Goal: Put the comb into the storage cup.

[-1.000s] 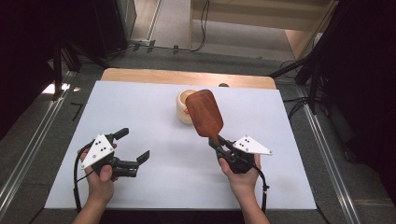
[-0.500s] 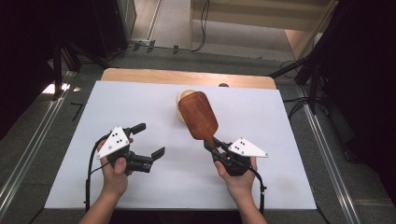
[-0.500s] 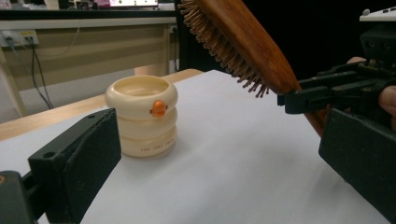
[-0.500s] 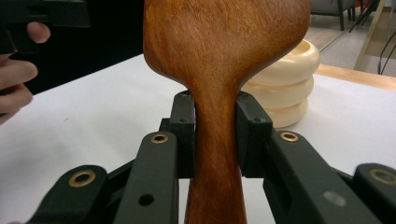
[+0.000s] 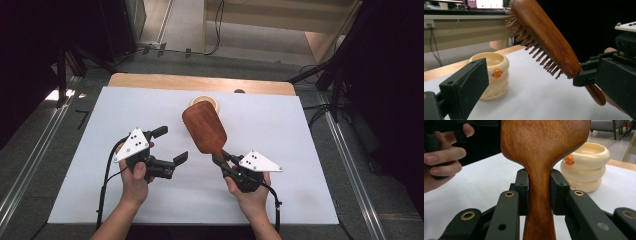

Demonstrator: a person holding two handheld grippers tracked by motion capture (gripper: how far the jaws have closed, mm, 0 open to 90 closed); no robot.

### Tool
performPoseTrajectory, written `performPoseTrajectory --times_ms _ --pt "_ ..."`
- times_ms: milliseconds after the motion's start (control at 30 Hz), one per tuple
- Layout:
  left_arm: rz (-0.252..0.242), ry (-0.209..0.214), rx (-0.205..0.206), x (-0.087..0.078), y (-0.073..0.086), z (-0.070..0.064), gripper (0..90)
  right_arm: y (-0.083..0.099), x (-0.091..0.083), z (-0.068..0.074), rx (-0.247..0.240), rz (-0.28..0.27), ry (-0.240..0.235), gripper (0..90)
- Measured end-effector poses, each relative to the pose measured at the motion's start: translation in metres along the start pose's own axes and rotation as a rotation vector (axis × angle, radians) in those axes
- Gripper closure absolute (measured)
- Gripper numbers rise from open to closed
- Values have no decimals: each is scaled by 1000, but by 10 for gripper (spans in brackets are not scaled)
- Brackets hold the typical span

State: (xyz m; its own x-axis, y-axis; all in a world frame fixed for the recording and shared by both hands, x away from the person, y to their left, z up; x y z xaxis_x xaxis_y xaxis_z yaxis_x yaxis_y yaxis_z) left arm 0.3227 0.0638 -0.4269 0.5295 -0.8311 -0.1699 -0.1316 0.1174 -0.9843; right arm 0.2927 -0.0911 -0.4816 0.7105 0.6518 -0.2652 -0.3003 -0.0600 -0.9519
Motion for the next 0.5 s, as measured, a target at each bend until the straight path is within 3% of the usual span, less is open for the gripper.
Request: performPoseTrajectory --times_ms 167,500 --pt "2 22 -17 8 -5 -3 0 -1 1 8 -18 -5 -12 705" --pt "14 24 -74 23 -11 -3 0 -1 4 20 -32 -8 -42 704"
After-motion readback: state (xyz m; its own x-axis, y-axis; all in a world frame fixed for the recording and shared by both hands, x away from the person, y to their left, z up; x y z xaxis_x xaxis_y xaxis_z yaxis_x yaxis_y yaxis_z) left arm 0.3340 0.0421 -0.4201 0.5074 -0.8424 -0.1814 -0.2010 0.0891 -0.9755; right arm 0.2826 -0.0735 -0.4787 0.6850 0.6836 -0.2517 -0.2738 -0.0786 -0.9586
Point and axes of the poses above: each handheld gripper's, and its own axes: x roughly forward along the jaws, y roughly out of its underside, z roughly to its left, the point moved 9 cm from there along x, roughly forward along the jaws, and after that the axes turned 2 degrees about x, right-handed, at the moved point
